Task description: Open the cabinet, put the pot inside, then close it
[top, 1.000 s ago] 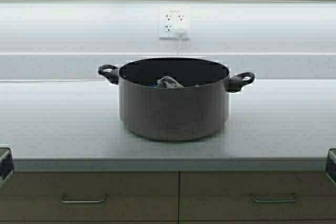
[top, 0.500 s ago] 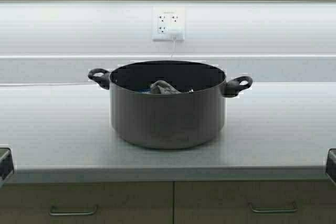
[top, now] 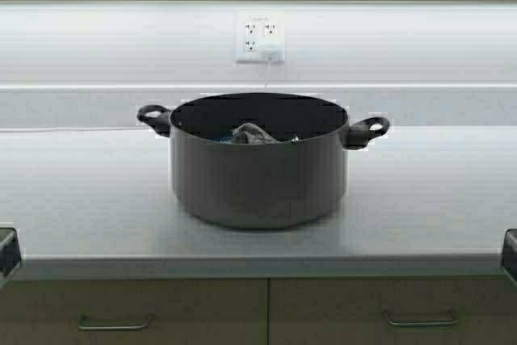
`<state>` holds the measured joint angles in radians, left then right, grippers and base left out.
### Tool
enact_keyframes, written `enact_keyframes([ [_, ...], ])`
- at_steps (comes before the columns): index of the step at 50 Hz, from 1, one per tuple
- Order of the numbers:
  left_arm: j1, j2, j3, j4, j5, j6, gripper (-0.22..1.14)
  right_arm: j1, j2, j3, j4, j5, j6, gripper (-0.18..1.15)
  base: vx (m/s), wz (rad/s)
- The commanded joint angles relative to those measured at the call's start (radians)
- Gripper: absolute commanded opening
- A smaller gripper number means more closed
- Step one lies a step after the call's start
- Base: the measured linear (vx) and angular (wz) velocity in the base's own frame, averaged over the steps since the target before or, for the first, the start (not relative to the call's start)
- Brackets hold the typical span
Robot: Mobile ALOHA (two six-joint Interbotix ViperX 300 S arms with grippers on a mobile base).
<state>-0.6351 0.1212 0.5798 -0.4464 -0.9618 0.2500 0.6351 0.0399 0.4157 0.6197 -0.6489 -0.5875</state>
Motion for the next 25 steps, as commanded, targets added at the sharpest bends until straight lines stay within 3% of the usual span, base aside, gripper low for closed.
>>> enact_keyframes([
  [1,0.011,0.052,-0.101,-0.006,-0.011,0.002,1.02,-0.003,0.025,-0.083,0.015,-0.011,-0.006,1.04,0.00,0.00],
  [25,0.080,0.190,-0.272,-0.006,-0.012,-0.005,1.02,-0.054,0.146,-0.264,0.025,-0.011,-0.005,1.04,0.00,0.00],
])
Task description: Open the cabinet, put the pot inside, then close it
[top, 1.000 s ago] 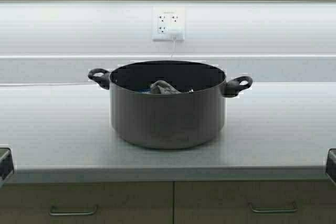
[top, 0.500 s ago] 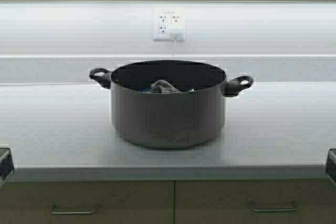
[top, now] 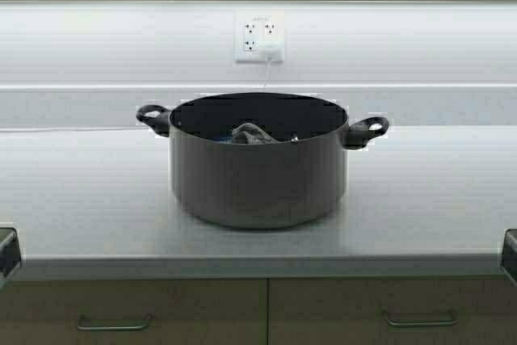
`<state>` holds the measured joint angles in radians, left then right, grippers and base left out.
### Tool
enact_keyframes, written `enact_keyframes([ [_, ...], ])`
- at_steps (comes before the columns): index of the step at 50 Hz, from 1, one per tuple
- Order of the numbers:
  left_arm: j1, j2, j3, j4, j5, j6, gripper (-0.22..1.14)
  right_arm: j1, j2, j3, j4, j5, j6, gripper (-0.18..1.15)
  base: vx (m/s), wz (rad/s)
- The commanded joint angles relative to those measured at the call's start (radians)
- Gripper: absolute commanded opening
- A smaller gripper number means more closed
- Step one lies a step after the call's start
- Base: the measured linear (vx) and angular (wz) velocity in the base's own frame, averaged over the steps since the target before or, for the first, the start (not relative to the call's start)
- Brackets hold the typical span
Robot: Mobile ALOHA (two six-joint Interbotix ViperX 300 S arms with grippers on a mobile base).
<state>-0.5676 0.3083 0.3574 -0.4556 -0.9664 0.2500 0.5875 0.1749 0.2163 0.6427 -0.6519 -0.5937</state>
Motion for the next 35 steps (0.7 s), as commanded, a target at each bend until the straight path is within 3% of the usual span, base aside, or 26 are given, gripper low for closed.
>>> enact_keyframes([
  [1,0.015,0.006,-0.054,0.003,-0.006,-0.005,1.02,-0.006,0.018,-0.075,0.002,-0.006,0.002,1.04,0.00,0.00],
  [35,0.031,0.094,-0.187,0.003,0.011,-0.005,0.98,-0.020,0.117,-0.169,0.012,0.005,0.015,0.98,0.00,0.00],
])
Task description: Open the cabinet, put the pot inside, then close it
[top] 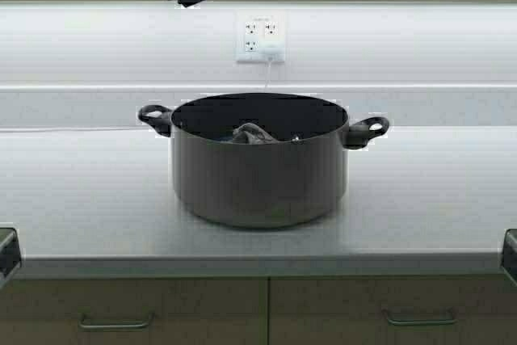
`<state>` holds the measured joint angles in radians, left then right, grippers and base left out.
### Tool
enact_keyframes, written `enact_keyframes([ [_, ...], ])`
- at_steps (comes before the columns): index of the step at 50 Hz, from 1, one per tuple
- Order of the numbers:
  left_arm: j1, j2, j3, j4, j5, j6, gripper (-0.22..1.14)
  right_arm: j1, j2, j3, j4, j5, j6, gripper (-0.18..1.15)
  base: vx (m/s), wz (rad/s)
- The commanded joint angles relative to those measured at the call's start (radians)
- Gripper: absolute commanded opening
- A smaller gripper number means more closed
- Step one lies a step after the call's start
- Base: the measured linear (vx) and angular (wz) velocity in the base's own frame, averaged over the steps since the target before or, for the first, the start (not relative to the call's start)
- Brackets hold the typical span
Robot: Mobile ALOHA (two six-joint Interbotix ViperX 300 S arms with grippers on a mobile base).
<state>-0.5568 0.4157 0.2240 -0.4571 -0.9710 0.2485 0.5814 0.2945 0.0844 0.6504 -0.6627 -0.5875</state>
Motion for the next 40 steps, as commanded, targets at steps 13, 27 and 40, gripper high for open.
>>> enact_keyframes([
  [13,0.018,-0.055,-0.015,0.006,0.080,0.002,-0.17,-0.014,-0.021,-0.020,0.012,0.092,0.009,-0.14,-0.03,-0.01],
  [27,0.018,-0.100,0.026,0.009,0.115,-0.012,0.04,-0.014,-0.083,0.026,0.011,0.100,0.009,0.05,-0.01,0.00],
  [40,0.018,-0.199,0.127,0.012,0.149,-0.038,0.03,-0.012,-0.201,0.133,0.009,0.121,0.003,0.06,0.00,0.00],
])
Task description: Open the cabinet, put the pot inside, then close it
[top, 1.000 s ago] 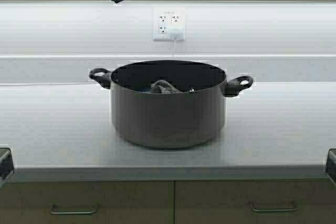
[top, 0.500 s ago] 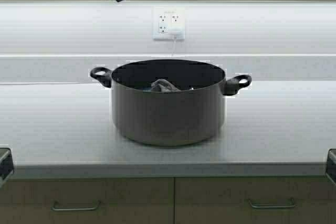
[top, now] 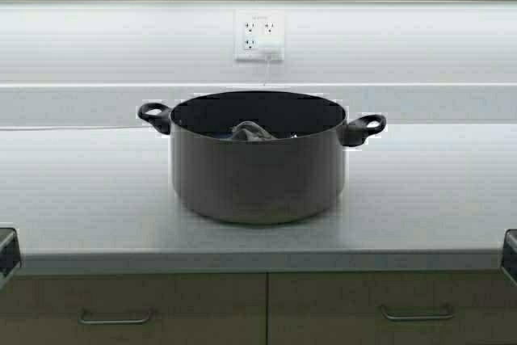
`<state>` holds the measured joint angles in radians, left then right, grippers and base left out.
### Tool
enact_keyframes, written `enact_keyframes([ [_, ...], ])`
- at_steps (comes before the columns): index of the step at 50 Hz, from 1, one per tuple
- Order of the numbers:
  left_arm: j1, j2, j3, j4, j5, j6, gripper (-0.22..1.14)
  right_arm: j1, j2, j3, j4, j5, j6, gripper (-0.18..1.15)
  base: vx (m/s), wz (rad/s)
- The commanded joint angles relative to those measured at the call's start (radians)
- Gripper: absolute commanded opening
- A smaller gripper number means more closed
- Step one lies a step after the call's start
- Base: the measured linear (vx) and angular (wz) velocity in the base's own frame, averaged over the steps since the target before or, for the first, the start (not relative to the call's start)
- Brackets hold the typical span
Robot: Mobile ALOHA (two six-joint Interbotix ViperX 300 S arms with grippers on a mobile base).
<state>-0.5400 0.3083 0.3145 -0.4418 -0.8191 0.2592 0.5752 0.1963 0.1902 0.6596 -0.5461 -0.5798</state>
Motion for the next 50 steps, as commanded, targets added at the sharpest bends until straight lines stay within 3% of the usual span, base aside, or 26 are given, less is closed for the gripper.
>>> enact_keyframes([
  [1,0.002,-0.101,0.048,-0.002,-0.003,-0.048,0.03,-0.008,-0.112,0.038,0.000,0.011,-0.005,0.06,0.00,0.00],
  [16,0.020,-0.330,0.273,0.061,0.143,-0.038,0.03,-0.017,-0.267,0.207,-0.049,0.114,-0.017,0.06,0.00,0.00],
  [33,0.149,-0.611,0.468,0.225,0.416,-0.038,0.03,-0.098,-0.495,0.367,-0.166,0.350,-0.014,0.06,-0.04,0.00],
  [50,0.281,-0.810,0.548,0.272,0.575,-0.038,0.03,-0.192,-0.607,0.474,-0.196,0.419,-0.008,0.06,-0.09,0.01],
])
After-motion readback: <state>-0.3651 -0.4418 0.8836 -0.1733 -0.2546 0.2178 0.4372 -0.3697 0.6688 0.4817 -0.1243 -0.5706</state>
